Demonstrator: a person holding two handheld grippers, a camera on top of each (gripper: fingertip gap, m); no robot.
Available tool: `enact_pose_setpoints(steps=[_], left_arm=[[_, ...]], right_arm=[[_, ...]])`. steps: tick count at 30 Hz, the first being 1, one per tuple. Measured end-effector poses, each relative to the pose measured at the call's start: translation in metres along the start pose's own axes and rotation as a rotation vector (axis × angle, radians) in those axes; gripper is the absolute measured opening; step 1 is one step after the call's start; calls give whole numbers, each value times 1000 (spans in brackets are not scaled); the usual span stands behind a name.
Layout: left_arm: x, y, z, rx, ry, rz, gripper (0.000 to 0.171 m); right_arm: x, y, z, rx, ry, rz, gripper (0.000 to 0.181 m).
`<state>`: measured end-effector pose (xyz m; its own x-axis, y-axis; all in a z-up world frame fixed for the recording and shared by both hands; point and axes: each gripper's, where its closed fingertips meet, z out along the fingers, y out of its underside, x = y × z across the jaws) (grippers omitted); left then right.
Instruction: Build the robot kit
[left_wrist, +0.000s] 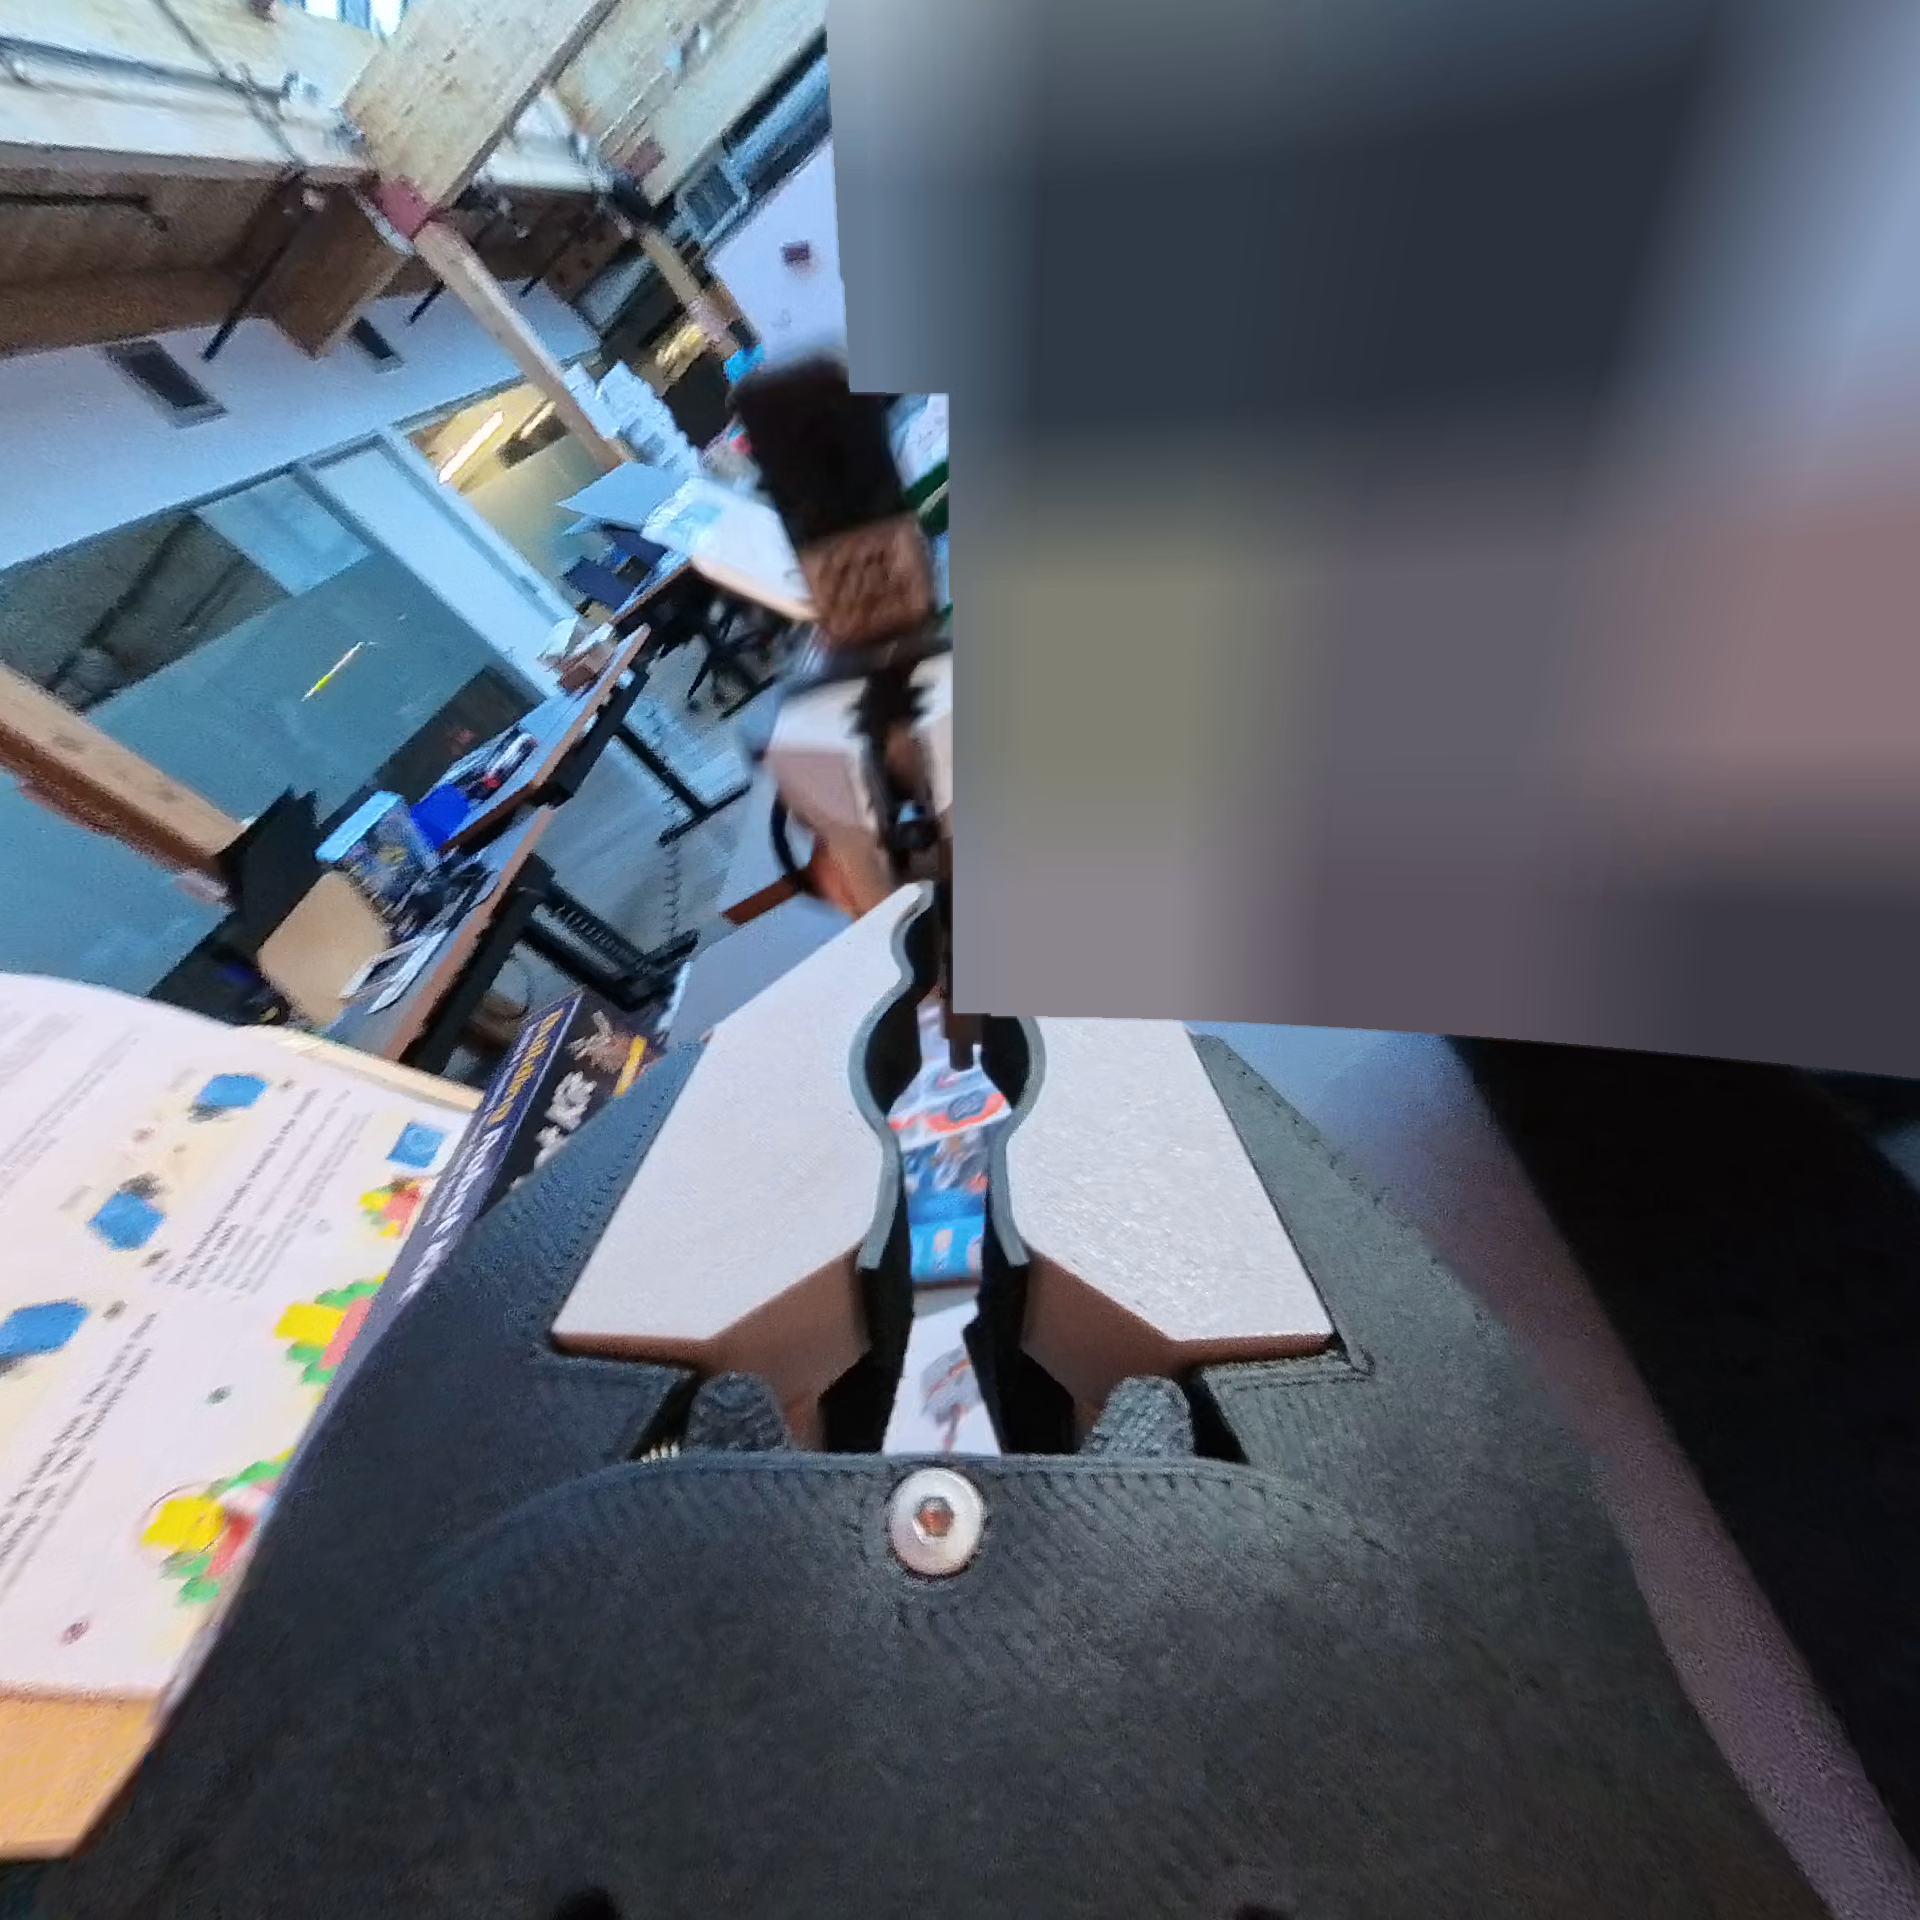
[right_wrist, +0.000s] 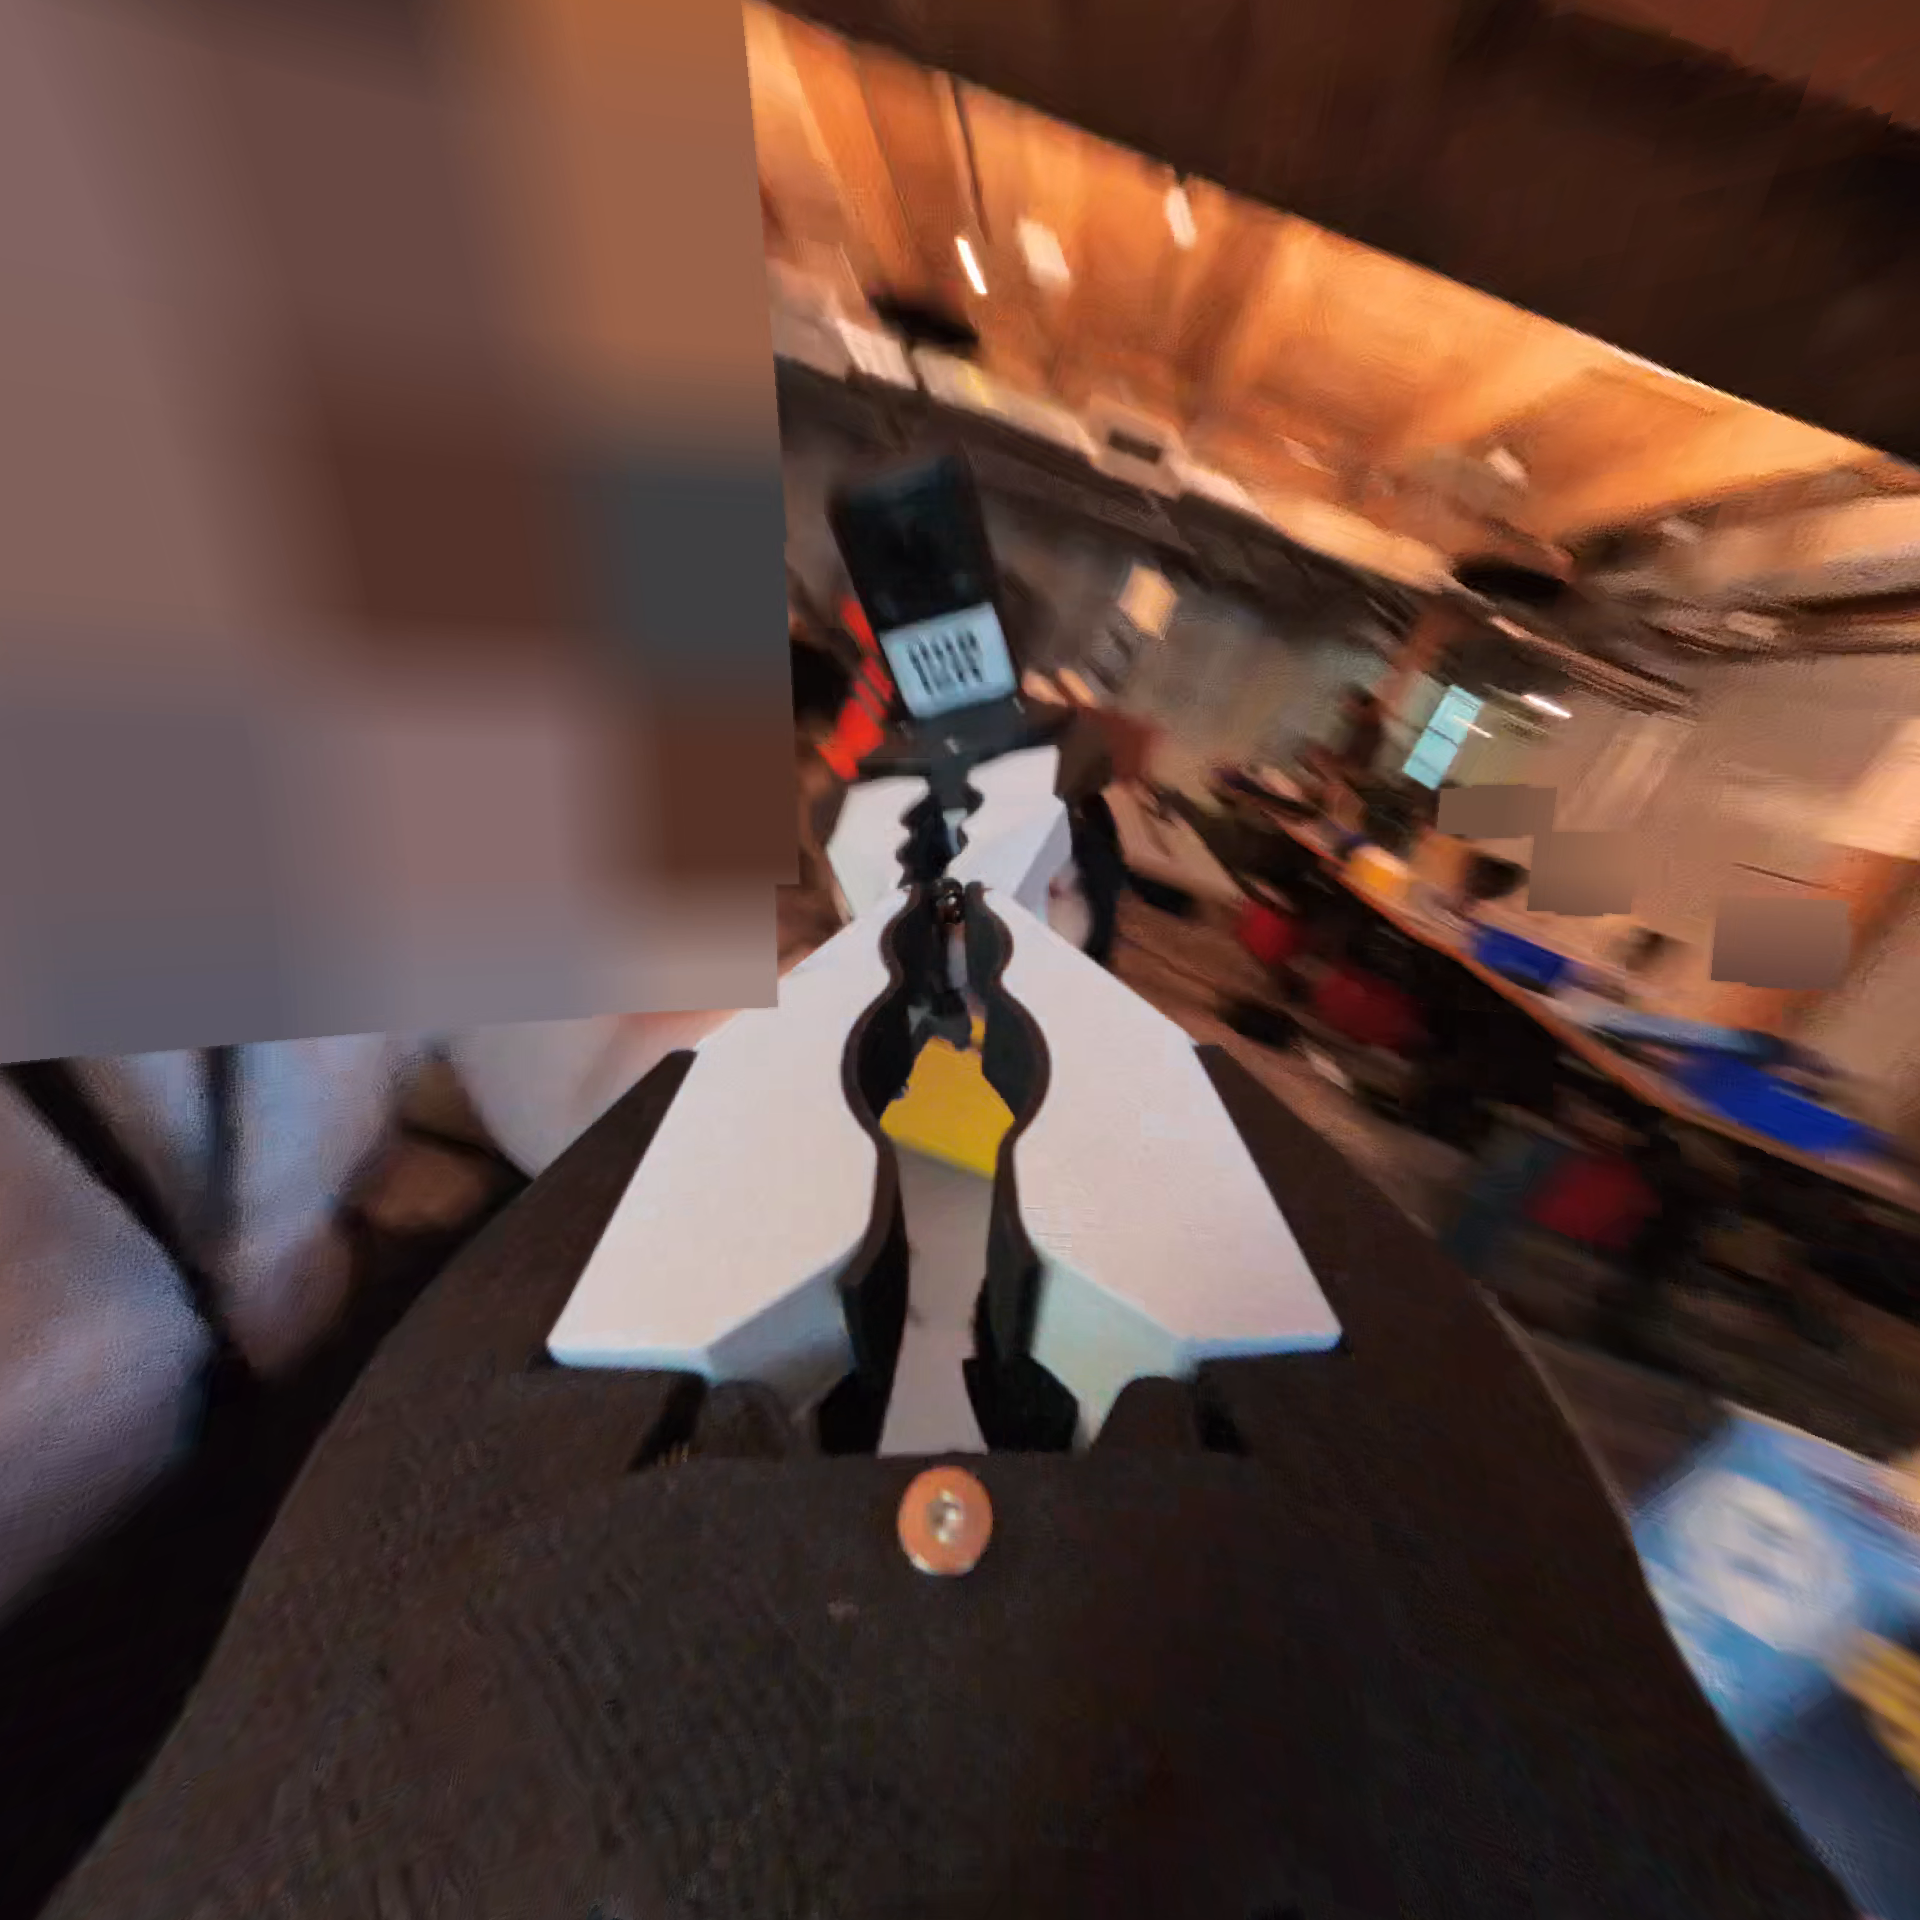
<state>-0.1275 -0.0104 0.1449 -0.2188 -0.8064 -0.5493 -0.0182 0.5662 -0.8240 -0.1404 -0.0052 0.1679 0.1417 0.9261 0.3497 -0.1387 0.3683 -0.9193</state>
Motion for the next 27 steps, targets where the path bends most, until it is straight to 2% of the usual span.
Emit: enact_pose_setpoints(steps=[3,9,18,27], left_arm=[[-5,7,-1,-60,-62,76,1],[-4,5,1,-82,-107,149,1],[-12,6,4,-139,-231,295,0],[-28,17,9,-224,-371,407,0]], right_arm=[[-7,-8,-5,-216,131,-180,4],[-1,8,-12,-541,310,-288,4],[1,8,-12,-580,355,-233,5],[20,16,-18,-591,453,-131,5]])
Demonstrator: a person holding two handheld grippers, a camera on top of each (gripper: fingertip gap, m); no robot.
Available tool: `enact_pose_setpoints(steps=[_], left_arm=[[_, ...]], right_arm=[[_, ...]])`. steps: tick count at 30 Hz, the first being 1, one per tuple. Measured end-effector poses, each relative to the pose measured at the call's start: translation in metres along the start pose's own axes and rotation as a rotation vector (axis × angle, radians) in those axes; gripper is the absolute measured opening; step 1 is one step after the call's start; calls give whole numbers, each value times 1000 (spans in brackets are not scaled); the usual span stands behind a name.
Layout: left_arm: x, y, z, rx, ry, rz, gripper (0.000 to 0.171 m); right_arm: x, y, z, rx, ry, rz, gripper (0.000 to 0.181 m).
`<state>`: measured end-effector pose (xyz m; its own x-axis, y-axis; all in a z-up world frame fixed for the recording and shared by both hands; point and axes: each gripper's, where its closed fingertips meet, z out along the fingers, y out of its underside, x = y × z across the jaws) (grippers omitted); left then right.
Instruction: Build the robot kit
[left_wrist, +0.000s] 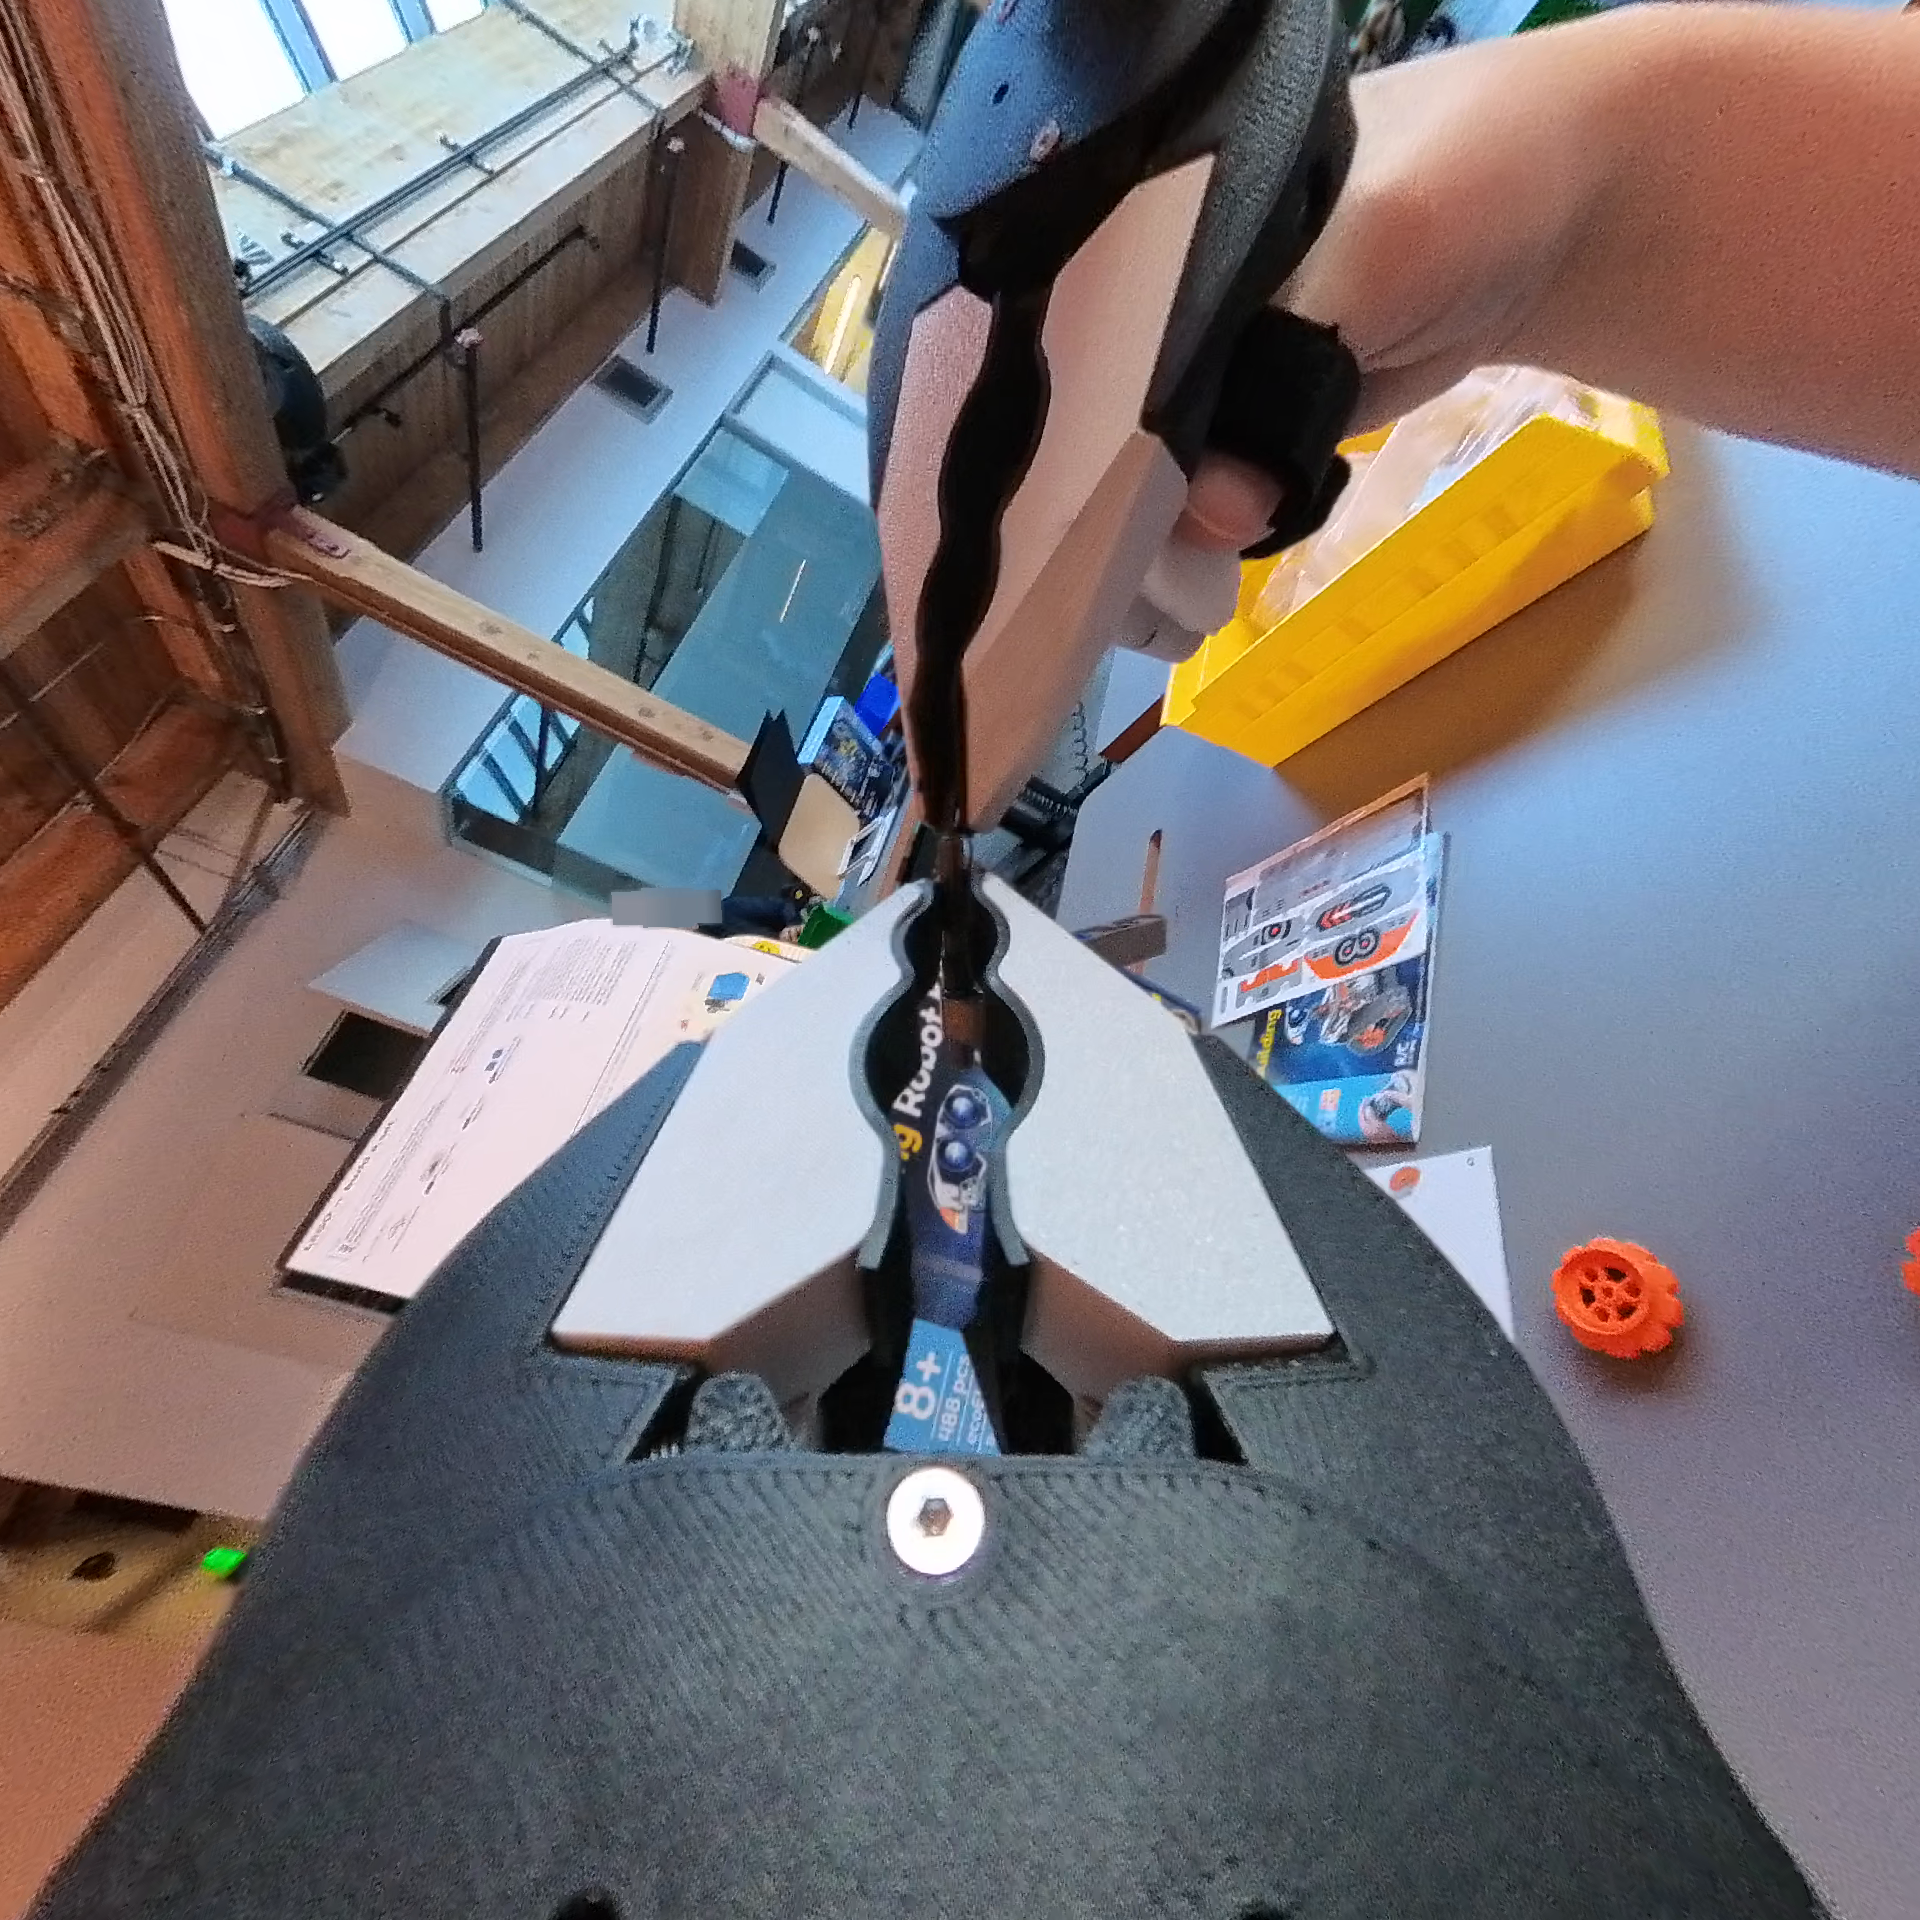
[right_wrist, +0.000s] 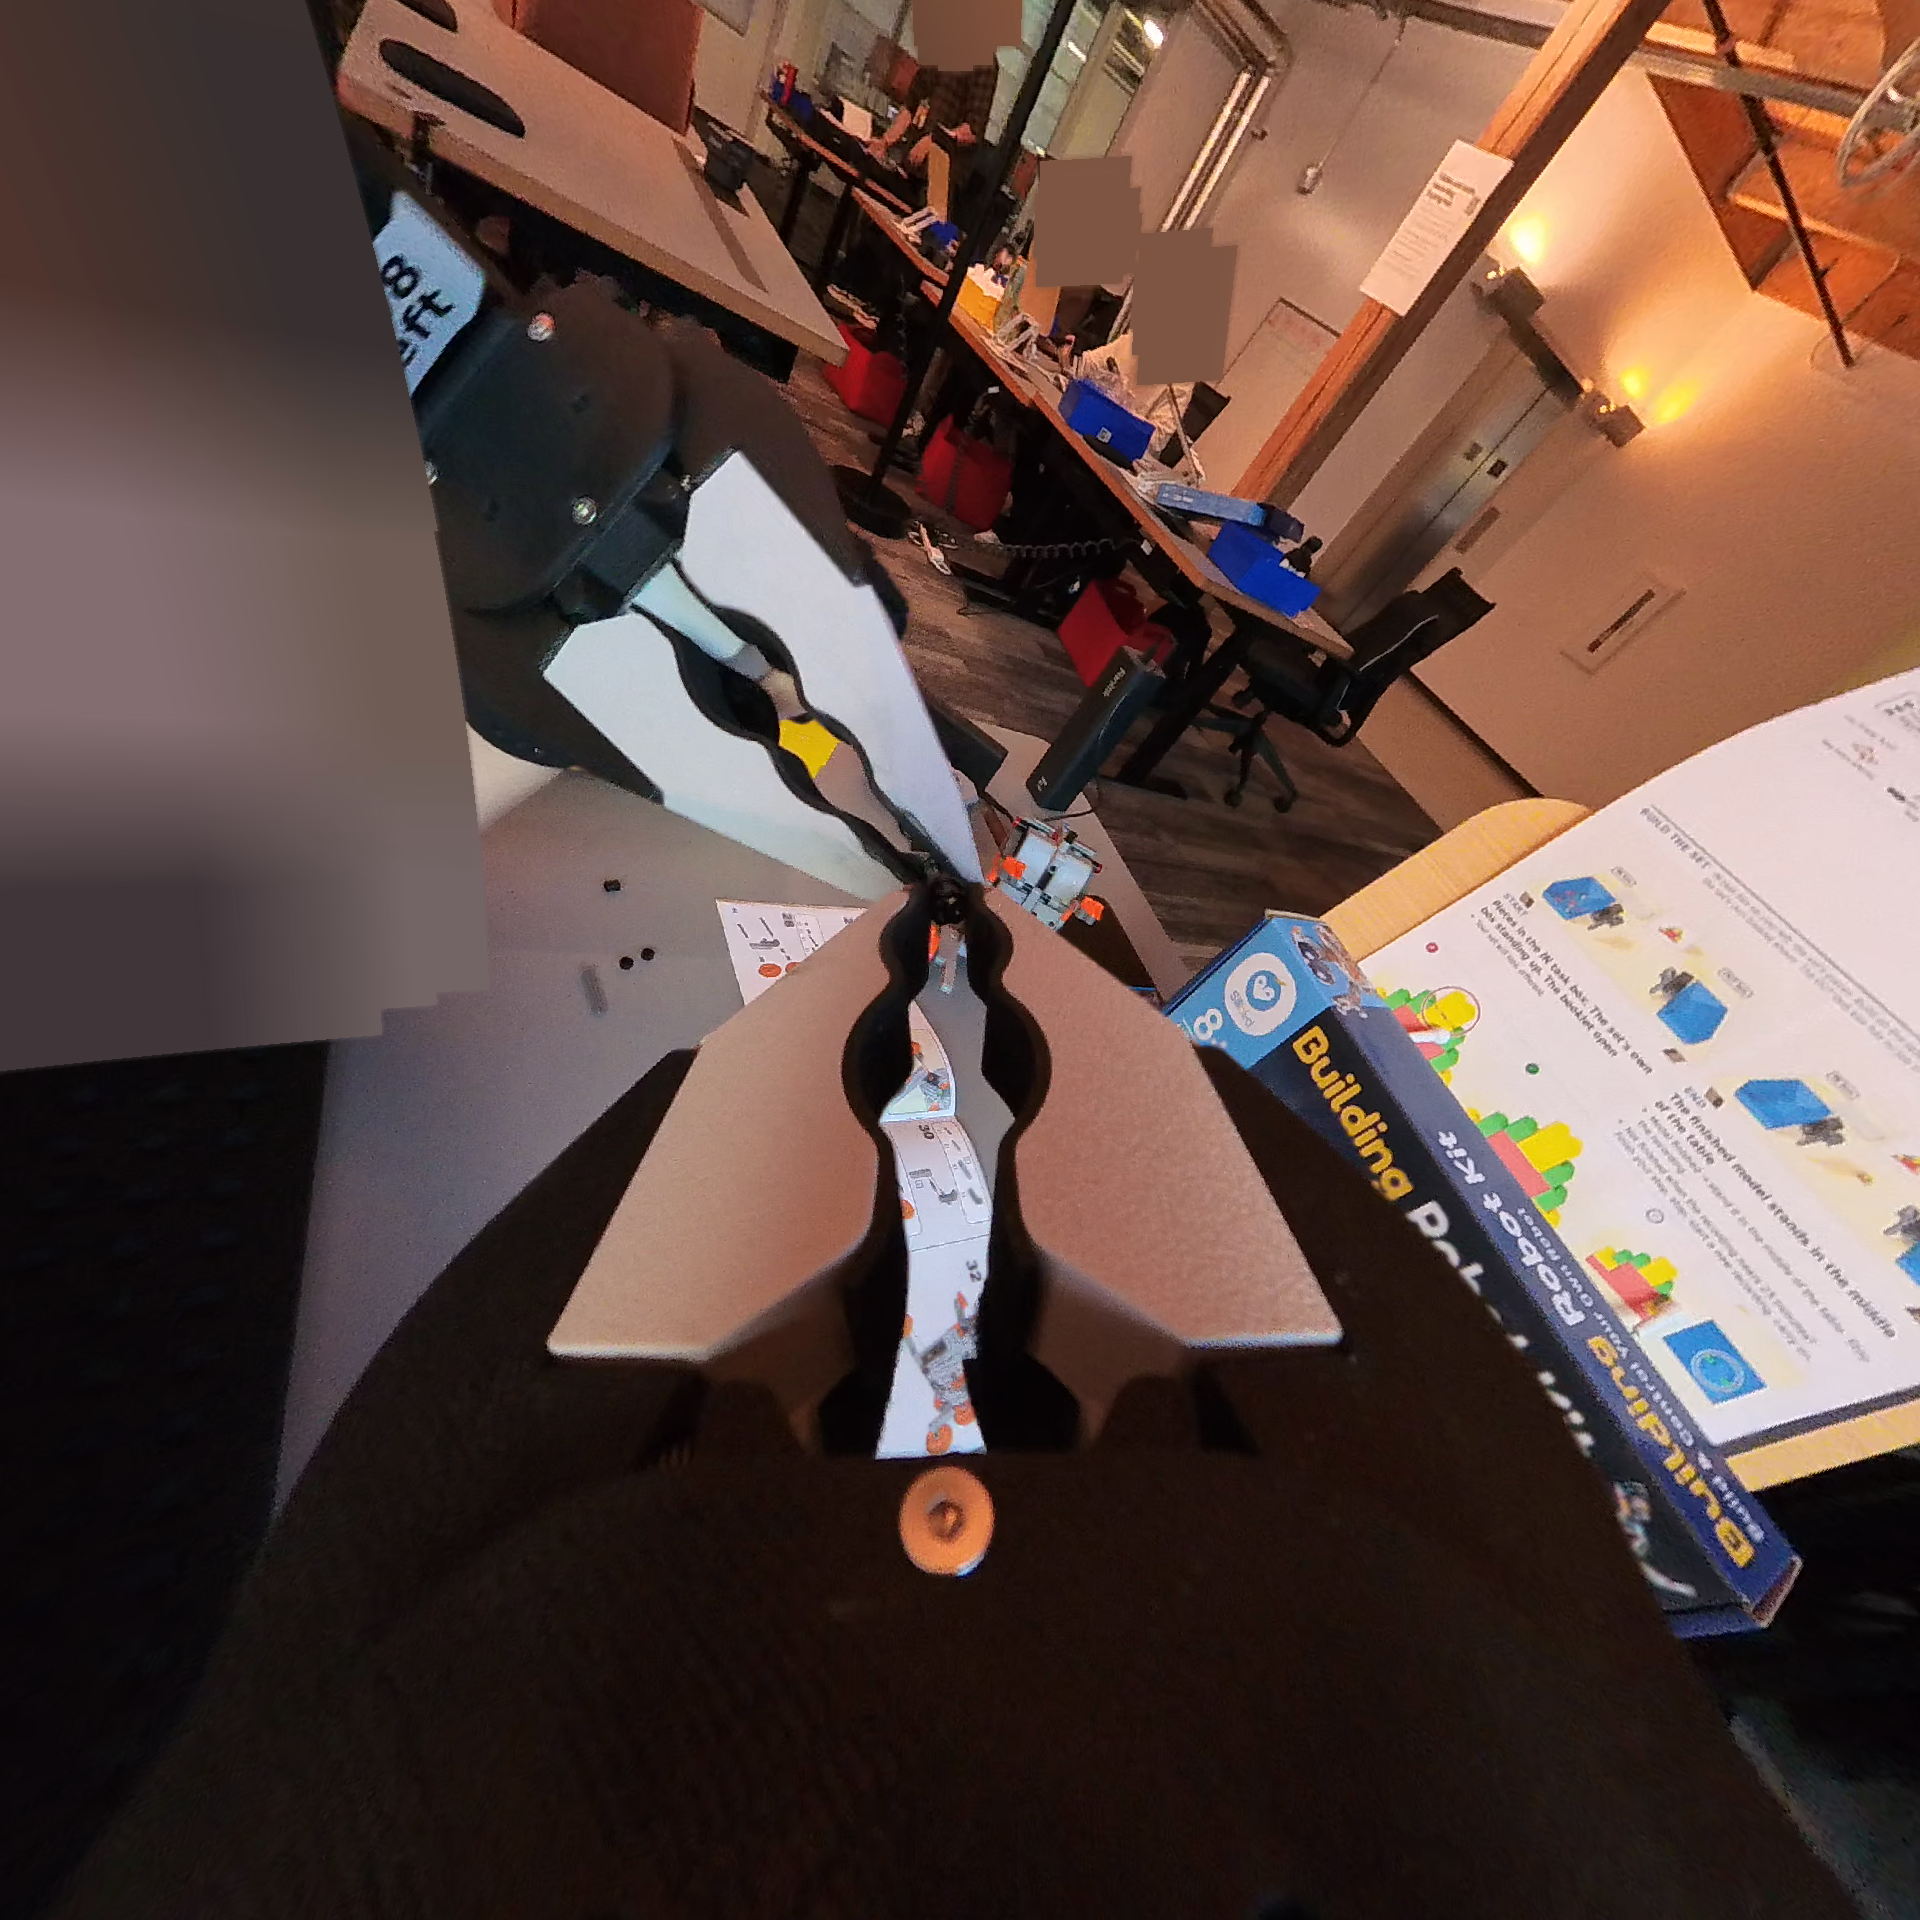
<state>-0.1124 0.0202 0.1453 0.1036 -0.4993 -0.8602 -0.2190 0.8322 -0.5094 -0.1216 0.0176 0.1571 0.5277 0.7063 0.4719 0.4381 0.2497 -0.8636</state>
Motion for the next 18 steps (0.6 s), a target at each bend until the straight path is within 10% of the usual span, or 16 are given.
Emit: enact_pose_setpoints(steps=[18], left_arm=[[8,30,33,-228,-101,191,0]], right_arm=[[20,16,5,-47,47,169,4]])
